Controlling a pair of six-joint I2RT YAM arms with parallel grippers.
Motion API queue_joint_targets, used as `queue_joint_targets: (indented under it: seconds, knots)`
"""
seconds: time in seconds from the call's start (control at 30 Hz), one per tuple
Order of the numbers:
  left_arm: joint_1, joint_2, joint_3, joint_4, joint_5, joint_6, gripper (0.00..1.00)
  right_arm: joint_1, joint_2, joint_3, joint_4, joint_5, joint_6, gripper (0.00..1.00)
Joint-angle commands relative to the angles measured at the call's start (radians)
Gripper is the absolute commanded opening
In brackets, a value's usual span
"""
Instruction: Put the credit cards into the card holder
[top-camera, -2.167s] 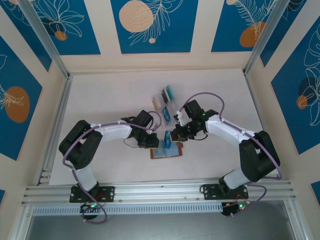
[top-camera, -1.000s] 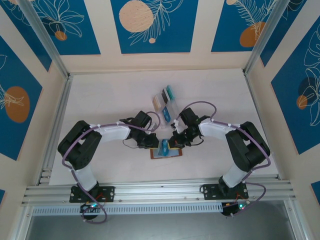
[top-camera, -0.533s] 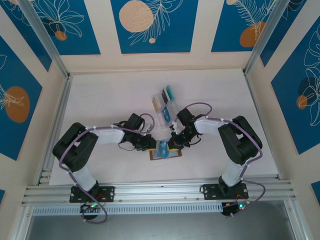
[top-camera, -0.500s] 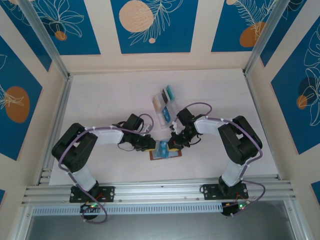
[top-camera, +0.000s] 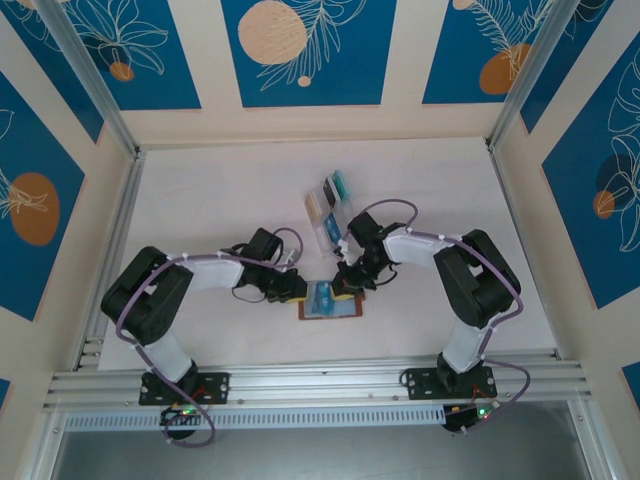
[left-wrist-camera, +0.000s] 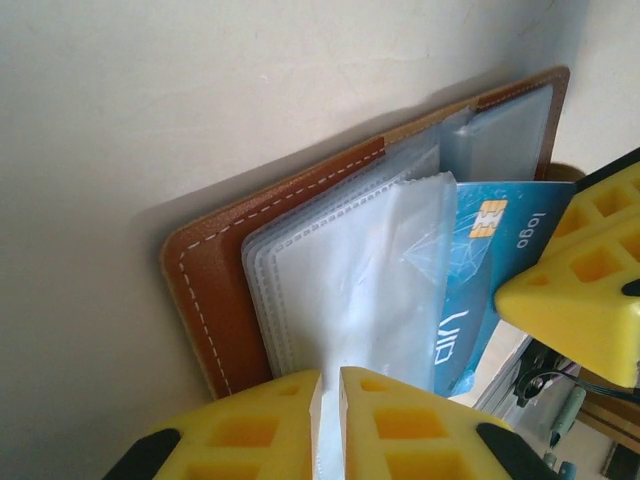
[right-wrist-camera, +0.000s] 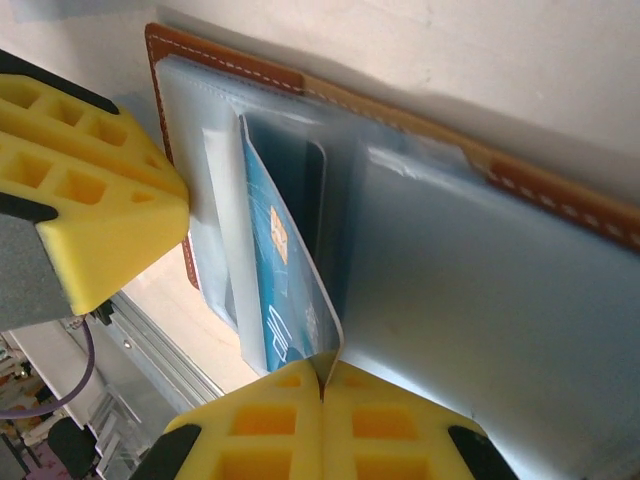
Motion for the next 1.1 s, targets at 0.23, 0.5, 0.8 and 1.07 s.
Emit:
queue_joint_targets:
  seconds: [0.23, 0.5, 0.8, 1.07]
  knots:
    - [0.008, 0.022, 0.004, -0.052, -0.059, 0.03, 0.14, 0.04, 0.058, 0.061, -0.06, 0.026, -0.019, 0.0]
    - [0.004, 0.019, -0.009, -0.032, -0.053, 0.023, 0.14, 0.079, 0.085, 0.088, -0.01, 0.02, 0.031, 0.0]
    - [-0.015, 0.023, 0.003, -0.019, -0.052, 0.01, 0.14, 0.11, 0.11, 0.098, 0.058, 0.003, 0.085, 0.0]
    - [-0.007, -0.001, 0.022, 0.017, 0.026, -0.025, 0.15, 0.105, 0.111, 0.096, 0.067, 0.029, 0.109, 0.0]
